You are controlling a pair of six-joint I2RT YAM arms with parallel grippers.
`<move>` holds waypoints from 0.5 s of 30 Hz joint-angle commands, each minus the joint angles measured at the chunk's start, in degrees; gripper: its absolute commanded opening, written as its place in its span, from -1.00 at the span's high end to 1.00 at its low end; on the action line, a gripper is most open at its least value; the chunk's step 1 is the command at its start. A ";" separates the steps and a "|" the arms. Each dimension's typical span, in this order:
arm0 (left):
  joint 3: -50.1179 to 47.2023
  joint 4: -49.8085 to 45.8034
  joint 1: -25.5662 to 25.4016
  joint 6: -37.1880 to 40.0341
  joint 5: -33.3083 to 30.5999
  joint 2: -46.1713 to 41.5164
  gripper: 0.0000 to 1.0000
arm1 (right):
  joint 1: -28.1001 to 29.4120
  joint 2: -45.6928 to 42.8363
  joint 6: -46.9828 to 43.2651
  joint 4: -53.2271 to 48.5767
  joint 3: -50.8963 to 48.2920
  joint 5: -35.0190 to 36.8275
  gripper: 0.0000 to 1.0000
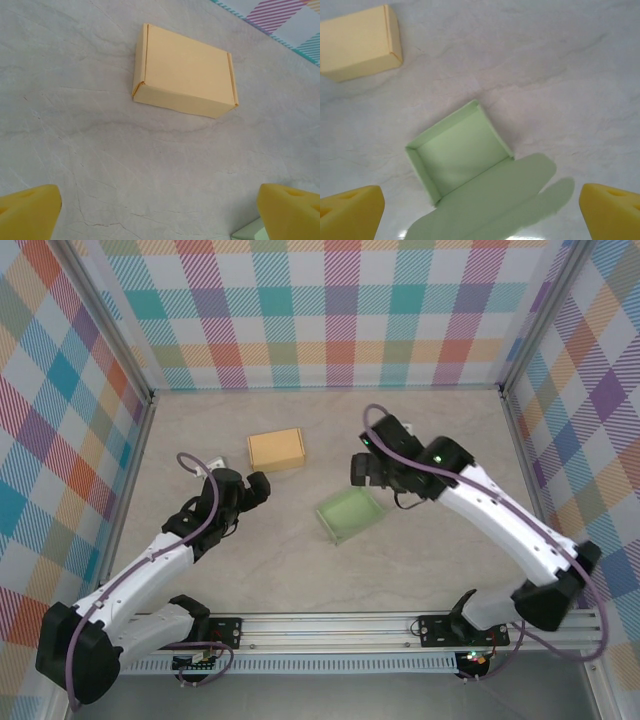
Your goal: Fold the paper box
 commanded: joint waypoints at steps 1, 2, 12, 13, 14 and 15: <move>1.31 2.18 0.86 2.22 0.35 0.55 -1.00 | 0.14 -6.39 13.64 5.23 -8.19 -6.05 -0.99; 1.40 2.36 0.86 2.53 0.30 0.88 -1.00 | 0.15 -8.66 15.78 6.43 -10.97 -7.04 -0.99; 2.17 2.75 0.86 4.31 1.84 2.72 -1.00 | -0.99 -10.92 24.20 19.31 -24.61 -16.93 -0.99; 1.98 2.67 0.86 4.26 1.95 2.45 -1.00 | -1.44 -10.05 23.91 18.81 -24.44 -16.90 -0.99; 1.80 2.64 0.86 4.17 1.96 2.19 -1.00 | -1.90 -9.22 23.68 18.35 -24.39 -17.15 -0.99; 1.41 2.64 0.88 4.11 1.79 1.82 -1.00 | -2.57 -8.42 23.50 18.36 -24.72 -17.87 -1.00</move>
